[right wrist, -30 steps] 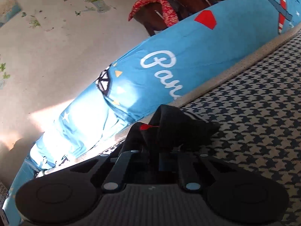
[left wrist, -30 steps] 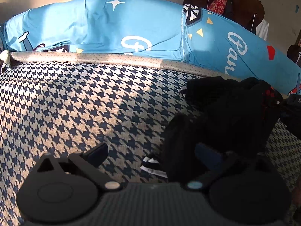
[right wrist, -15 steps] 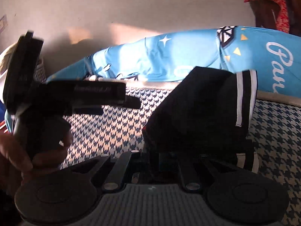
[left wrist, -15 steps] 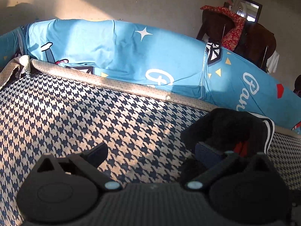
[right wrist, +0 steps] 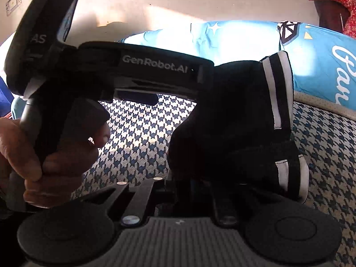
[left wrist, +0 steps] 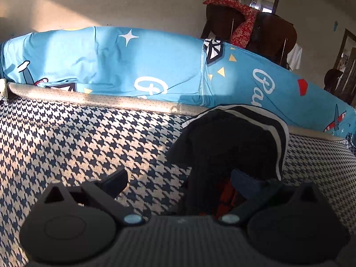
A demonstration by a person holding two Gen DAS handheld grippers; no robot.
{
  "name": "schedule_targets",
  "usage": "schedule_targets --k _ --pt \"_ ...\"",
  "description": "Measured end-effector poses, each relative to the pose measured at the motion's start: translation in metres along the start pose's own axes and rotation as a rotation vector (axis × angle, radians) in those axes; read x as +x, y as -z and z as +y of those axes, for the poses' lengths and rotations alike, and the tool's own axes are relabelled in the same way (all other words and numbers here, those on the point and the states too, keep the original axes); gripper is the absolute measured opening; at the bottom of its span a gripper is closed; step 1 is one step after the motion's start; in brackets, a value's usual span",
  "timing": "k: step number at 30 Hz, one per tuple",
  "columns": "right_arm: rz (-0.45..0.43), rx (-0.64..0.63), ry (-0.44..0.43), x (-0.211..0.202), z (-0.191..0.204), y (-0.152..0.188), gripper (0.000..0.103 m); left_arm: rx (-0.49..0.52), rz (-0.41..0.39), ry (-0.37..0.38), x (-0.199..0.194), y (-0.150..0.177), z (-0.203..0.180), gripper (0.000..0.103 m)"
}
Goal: Fold clothes
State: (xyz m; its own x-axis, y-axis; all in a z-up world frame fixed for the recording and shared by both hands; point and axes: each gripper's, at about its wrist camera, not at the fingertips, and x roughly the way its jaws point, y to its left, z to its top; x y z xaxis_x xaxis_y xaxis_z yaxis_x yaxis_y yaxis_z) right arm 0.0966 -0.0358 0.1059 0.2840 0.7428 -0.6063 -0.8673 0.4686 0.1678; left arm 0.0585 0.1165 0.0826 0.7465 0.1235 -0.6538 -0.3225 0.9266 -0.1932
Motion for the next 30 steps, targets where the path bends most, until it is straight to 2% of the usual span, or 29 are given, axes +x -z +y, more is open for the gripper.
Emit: schedule_targets --k 3,9,13,18,21,23,26,30 --pt "0.002 -0.002 0.005 -0.001 0.003 -0.001 0.016 -0.006 0.036 -0.043 0.01 0.003 0.002 0.103" --pt "0.0 -0.003 0.008 -0.008 0.005 -0.001 0.017 0.013 0.046 -0.091 0.017 0.007 0.003 0.103" --pt "-0.009 0.014 -0.009 -0.023 0.003 -0.001 0.017 0.031 0.052 -0.125 0.021 0.01 0.002 0.103" --pt "-0.041 0.032 0.014 -0.046 -0.002 0.003 0.018 0.019 0.065 -0.144 0.025 0.01 0.005 0.103" --pt "-0.063 0.065 0.055 -0.058 -0.012 0.004 0.023 0.012 0.076 -0.157 0.028 0.011 0.007 0.103" --pt "-0.067 0.092 0.099 -0.062 -0.022 0.003 0.031 0.012 0.079 -0.169 0.029 0.011 0.008 0.103" --pt "-0.063 0.15 0.16 -0.067 -0.038 0.004 0.033 0.012 0.083 -0.176 0.03 0.011 0.009 0.103" --pt "-0.062 0.221 0.161 -0.066 -0.054 0.005 0.045 0.02 0.081 -0.178 0.03 0.01 0.007 0.103"
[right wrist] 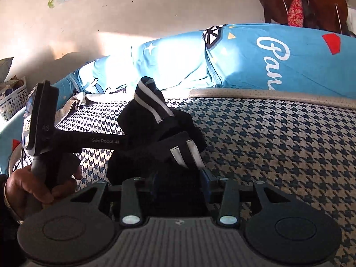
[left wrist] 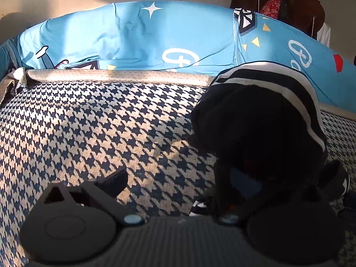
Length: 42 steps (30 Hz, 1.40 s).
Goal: Fold clothes
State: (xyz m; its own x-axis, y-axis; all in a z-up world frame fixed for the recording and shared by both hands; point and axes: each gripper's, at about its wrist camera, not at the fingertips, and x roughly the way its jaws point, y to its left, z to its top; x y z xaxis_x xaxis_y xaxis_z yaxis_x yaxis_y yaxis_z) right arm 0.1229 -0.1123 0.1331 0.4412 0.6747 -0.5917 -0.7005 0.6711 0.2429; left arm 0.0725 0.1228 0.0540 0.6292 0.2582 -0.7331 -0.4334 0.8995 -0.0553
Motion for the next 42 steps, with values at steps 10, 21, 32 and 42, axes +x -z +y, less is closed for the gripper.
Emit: schedule_targets --k 10,21,32,42 --pt "-0.043 0.076 0.023 0.018 -0.008 -0.007 0.052 -0.006 0.011 -0.001 0.001 0.0 0.002 0.103" --pt "-0.04 0.127 -0.022 0.032 -0.003 -0.005 0.026 -0.012 0.009 -0.02 -0.003 0.0 0.004 0.103" --pt "-0.284 0.229 0.196 -0.032 -0.036 -0.031 0.007 0.054 -0.018 0.009 -0.029 0.028 0.003 0.103" --pt "-0.395 0.458 0.448 -0.092 -0.098 -0.03 0.014 0.083 0.09 -0.005 -0.039 0.093 -0.013 0.103"
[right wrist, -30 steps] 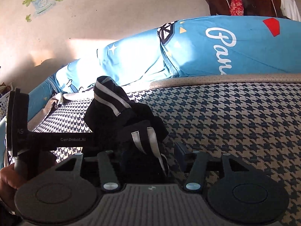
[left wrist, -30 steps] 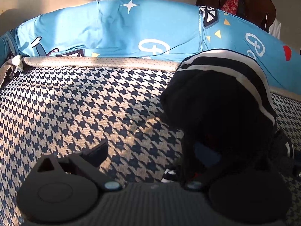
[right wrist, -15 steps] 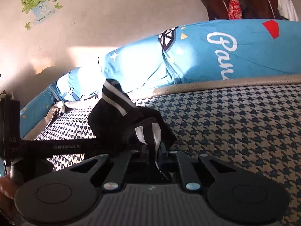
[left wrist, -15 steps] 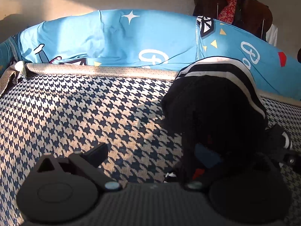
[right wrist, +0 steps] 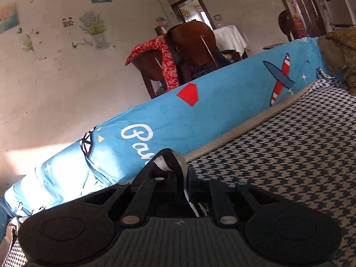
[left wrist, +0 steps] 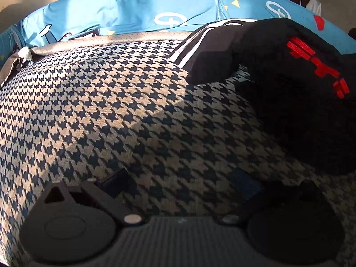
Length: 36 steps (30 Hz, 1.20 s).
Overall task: Fold clothes
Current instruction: 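Lower the pants onto the bed with the right gripper and release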
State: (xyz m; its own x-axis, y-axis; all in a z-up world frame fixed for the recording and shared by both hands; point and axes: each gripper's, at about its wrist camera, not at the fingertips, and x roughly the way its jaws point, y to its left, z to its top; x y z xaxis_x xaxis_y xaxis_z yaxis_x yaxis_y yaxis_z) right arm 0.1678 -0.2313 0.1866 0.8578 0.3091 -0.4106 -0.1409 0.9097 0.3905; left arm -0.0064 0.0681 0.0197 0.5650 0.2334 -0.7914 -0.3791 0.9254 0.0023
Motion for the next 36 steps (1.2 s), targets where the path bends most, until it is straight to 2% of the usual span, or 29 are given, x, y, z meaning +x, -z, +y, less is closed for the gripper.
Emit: schedule_targets --k 6,8,9,12,21,23,36 --pt "0.024 0.028 0.002 -0.013 -0.012 0.001 0.021 0.02 0.021 0.02 -0.01 0.006 -0.019 0.103" --pt "0.02 0.023 0.016 -0.017 -0.014 0.0 0.03 0.02 0.028 0.023 -0.012 0.007 -0.024 0.103" --pt "0.015 0.027 0.025 -0.019 -0.017 0.0 0.031 0.022 0.032 0.023 -0.013 0.008 -0.027 0.103" --pt "0.01 0.055 0.036 -0.025 -0.027 -0.003 0.032 0.039 0.046 0.017 -0.016 0.011 -0.035 0.103" --pt "0.052 0.13 0.061 -0.036 -0.047 -0.001 0.046 0.041 0.071 -0.024 -0.014 0.015 -0.046 0.103" --pt "0.077 0.141 0.058 -0.034 -0.047 0.002 0.049 0.039 0.076 -0.037 -0.014 0.015 -0.048 0.103" --pt "0.28 0.105 0.037 -0.018 -0.033 0.027 0.05 0.003 0.098 -0.073 -0.014 0.015 -0.05 0.103"
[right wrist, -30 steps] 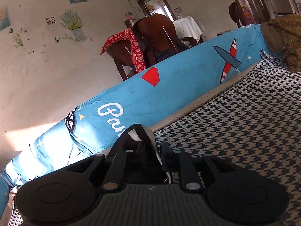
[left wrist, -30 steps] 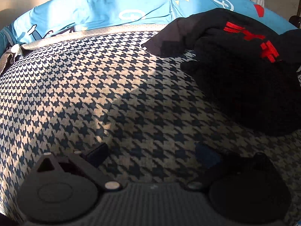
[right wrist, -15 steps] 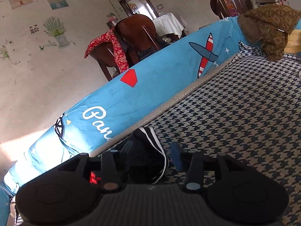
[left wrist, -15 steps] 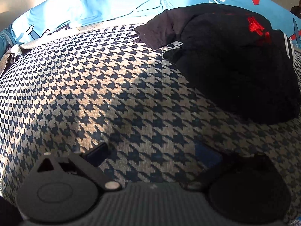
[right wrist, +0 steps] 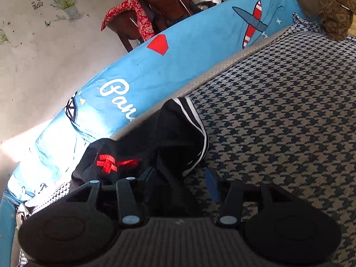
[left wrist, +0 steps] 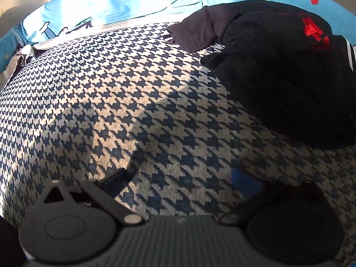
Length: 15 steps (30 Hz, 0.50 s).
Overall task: Fold clothes
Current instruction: 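Lower the pants onto the bed with the right gripper and release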
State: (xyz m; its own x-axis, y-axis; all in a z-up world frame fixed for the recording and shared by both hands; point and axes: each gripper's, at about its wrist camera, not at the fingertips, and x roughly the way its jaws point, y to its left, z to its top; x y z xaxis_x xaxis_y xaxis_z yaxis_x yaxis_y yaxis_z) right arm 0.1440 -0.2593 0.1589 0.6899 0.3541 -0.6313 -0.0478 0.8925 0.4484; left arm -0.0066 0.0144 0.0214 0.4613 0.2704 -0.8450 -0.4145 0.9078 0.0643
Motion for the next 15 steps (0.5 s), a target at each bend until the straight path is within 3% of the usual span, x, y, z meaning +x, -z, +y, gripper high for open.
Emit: schedule_targets --k 15 --pt "0.103 -0.037 -0.05 0.0007 0.0026 0.0096 0.05 -0.036 0.013 -0.038 -0.0004 0.0013 -0.0051 0.103"
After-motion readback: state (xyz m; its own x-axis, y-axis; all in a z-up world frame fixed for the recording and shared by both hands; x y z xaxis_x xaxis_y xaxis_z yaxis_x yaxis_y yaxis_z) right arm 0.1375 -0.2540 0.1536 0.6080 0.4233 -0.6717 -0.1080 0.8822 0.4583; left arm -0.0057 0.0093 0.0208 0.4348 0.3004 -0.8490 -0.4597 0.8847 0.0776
